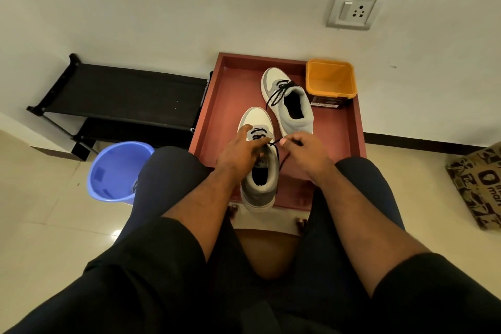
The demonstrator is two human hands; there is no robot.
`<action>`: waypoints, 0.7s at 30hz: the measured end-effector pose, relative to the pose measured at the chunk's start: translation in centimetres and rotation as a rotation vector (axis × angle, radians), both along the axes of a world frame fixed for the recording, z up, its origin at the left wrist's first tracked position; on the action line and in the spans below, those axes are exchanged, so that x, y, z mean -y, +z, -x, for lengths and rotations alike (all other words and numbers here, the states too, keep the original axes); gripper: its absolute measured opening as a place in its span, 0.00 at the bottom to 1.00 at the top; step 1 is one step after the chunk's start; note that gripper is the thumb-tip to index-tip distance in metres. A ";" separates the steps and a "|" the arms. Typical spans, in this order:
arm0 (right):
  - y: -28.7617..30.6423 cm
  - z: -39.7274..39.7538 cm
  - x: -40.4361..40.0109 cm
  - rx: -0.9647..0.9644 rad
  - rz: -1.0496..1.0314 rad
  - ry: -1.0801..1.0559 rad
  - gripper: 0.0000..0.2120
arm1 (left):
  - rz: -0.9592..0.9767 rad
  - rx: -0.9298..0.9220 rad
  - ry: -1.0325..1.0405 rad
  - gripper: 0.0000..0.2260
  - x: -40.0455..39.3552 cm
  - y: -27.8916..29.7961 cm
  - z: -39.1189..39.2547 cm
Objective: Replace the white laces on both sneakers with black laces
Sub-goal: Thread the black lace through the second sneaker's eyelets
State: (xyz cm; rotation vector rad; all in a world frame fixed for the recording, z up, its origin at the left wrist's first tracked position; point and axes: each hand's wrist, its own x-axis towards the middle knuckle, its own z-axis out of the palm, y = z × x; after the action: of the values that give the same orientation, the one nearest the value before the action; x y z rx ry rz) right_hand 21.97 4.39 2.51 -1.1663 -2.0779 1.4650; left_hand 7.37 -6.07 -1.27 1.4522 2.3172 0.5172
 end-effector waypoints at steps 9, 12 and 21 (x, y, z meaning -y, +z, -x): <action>-0.1 0.0 0.3 -0.319 0.513 -0.217 0.14 | 0.055 -0.030 -0.045 0.29 0.7 0.7 -0.8; 0.1 -0.1 0.4 -0.412 0.533 -0.212 0.15 | 0.076 -0.125 -0.099 0.23 1.0 1.1 -1.1; -1.3 -0.7 -0.1 0.072 0.388 -0.301 0.05 | 0.055 -0.072 0.053 0.16 0.7 0.5 -1.6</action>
State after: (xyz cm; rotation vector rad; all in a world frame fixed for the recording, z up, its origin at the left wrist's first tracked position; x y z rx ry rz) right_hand 22.68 4.48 1.25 -1.6161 -1.6055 1.7372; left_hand 8.94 -6.77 -0.77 1.4101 2.4117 0.4185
